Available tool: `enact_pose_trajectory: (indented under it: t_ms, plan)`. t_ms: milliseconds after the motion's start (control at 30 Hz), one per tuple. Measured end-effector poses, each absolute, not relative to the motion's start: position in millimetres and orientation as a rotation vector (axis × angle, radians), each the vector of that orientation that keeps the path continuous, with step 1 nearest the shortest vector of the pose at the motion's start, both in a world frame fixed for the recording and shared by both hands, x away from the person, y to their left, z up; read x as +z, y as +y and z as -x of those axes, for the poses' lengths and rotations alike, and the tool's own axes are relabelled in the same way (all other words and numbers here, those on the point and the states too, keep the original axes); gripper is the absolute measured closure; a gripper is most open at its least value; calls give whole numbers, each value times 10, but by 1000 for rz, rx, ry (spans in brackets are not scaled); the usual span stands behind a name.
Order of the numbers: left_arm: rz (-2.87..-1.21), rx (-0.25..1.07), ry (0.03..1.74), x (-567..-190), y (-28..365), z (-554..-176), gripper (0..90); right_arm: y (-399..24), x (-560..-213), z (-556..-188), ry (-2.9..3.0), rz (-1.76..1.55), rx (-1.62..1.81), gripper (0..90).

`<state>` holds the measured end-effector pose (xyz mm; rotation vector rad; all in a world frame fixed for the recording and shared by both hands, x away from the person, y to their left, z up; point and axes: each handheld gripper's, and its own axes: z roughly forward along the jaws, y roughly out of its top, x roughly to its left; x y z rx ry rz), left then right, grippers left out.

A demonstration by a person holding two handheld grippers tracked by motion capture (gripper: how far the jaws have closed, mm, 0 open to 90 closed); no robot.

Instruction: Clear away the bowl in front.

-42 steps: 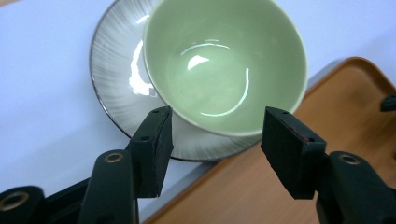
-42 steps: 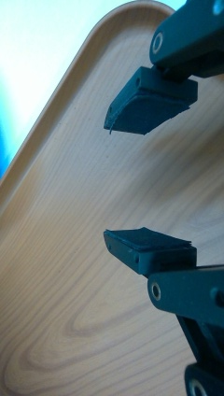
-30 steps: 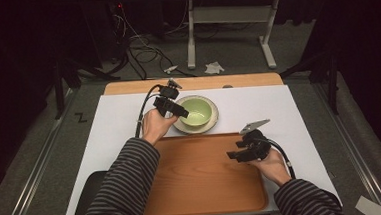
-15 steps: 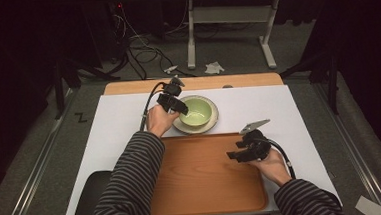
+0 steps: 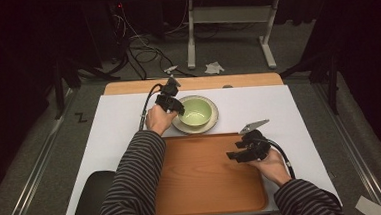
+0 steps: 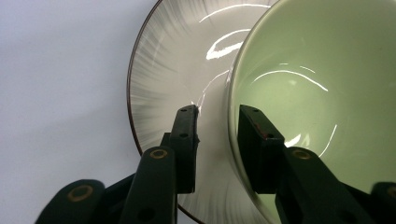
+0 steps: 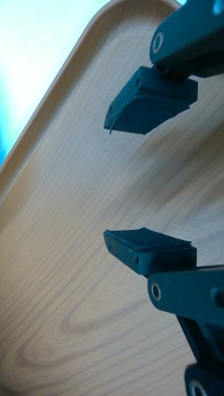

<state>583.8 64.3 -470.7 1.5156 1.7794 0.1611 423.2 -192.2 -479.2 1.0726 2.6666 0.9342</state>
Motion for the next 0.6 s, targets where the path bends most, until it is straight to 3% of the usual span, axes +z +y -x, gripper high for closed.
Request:
enact_pose_trajectory:
  t_ms: [600]
  plan:
    - [-1458, 81, 1831, -4814, 597, -5934, 840, -1921, -4795, -4237, 2668, -1069, 934, 417]
